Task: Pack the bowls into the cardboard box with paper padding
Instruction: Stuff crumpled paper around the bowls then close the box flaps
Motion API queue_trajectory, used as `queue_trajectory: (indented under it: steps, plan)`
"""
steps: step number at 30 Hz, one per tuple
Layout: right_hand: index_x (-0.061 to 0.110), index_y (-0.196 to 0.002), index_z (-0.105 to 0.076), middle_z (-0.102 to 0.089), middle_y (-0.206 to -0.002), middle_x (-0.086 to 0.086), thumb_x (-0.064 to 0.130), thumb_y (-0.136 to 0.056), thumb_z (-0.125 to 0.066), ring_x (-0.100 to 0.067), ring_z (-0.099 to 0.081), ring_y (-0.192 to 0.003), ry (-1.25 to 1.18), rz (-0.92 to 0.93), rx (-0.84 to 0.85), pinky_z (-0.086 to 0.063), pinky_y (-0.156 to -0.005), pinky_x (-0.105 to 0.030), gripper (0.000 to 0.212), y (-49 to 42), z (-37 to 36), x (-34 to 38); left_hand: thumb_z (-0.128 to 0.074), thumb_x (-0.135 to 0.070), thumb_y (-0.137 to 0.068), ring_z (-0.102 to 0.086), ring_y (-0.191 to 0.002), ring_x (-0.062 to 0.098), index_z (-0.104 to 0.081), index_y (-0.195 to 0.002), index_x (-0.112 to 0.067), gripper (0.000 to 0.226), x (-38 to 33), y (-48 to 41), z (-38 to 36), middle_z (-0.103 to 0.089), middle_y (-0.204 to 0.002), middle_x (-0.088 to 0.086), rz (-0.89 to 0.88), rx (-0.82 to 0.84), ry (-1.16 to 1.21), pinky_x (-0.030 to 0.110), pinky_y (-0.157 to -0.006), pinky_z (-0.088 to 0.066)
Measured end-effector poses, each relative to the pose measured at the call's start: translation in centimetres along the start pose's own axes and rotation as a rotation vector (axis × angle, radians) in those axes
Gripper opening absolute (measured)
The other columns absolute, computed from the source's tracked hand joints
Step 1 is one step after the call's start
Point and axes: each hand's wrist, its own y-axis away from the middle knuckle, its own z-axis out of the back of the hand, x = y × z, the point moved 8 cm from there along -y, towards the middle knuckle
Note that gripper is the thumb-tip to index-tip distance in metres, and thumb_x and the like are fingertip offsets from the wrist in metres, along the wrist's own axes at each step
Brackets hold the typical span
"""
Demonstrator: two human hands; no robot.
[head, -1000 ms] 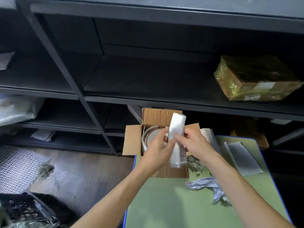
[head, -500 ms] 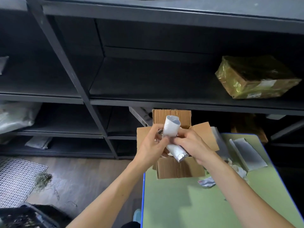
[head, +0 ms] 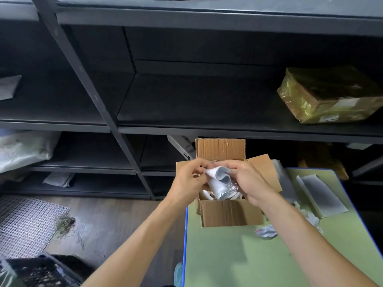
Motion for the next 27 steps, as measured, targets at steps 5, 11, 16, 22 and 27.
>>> queue_trajectory:
  steps: [5,11,16,22,27]
  plan:
    - [0.022,-0.119,-0.065,-0.072,-0.11,-0.013,0.045,-0.096,-0.059,-0.03,-0.071,-0.096,-0.124,-0.169,0.151,-0.06,-0.075,-0.042,0.033,-0.6,-1.3,-0.6,-0.051,-0.001,-0.087,-0.07,-0.088,0.02,-0.071,-0.083,-0.034,0.038,0.4,-0.9,1.5,-0.07,-0.097,-0.001,0.013,-0.249,-0.083,0.046,-0.08,-0.059]
    - [0.018,-0.108,-0.068,-0.073,-0.097,-0.001,0.017,-0.087,-0.073,-0.014,-0.071,-0.081,0.185,-0.035,-0.007,-0.058,-0.068,-0.028,0.022,-1.9,1.2,0.9,-0.054,-0.008,-0.092,-0.072,-0.087,0.014,-0.069,-0.093,-0.03,0.027,-0.4,-1.5,0.0,-0.069,-0.098,0.001,0.032,-0.183,-0.086,0.034,-0.081,-0.06]
    - [0.026,-0.103,-0.069,-0.066,-0.1,0.003,0.021,-0.083,-0.075,-0.014,-0.063,-0.092,0.263,0.052,-0.071,-0.054,-0.071,-0.029,0.022,-1.7,1.8,1.5,-0.07,-0.029,-0.091,-0.074,-0.079,0.019,-0.059,-0.096,-0.016,0.018,-0.3,-1.8,-0.5,-0.069,-0.093,0.014,0.001,-0.034,-0.1,0.038,-0.081,-0.06]
    - [0.019,-0.109,-0.06,-0.069,-0.097,-0.002,0.019,-0.087,-0.071,-0.015,-0.074,-0.075,0.313,0.027,-0.05,-0.062,-0.071,-0.039,0.025,-1.3,0.8,0.7,-0.078,-0.027,-0.085,-0.07,-0.078,0.013,-0.054,-0.103,-0.022,0.031,1.2,-2.3,0.1,-0.069,-0.096,0.004,0.02,-0.063,-0.133,0.031,-0.076,-0.06]
    - [0.022,-0.087,-0.056,-0.062,-0.078,0.002,0.029,-0.083,-0.069,-0.017,-0.063,-0.067,0.743,0.095,-0.161,-0.049,-0.059,-0.035,0.016,-0.1,2.4,1.5,-0.072,-0.026,-0.085,-0.053,-0.092,0.003,-0.058,-0.114,-0.034,0.033,2.9,-3.3,1.4,-0.061,-0.099,-0.015,-0.125,0.082,-0.631,0.023,-0.081,-0.045]
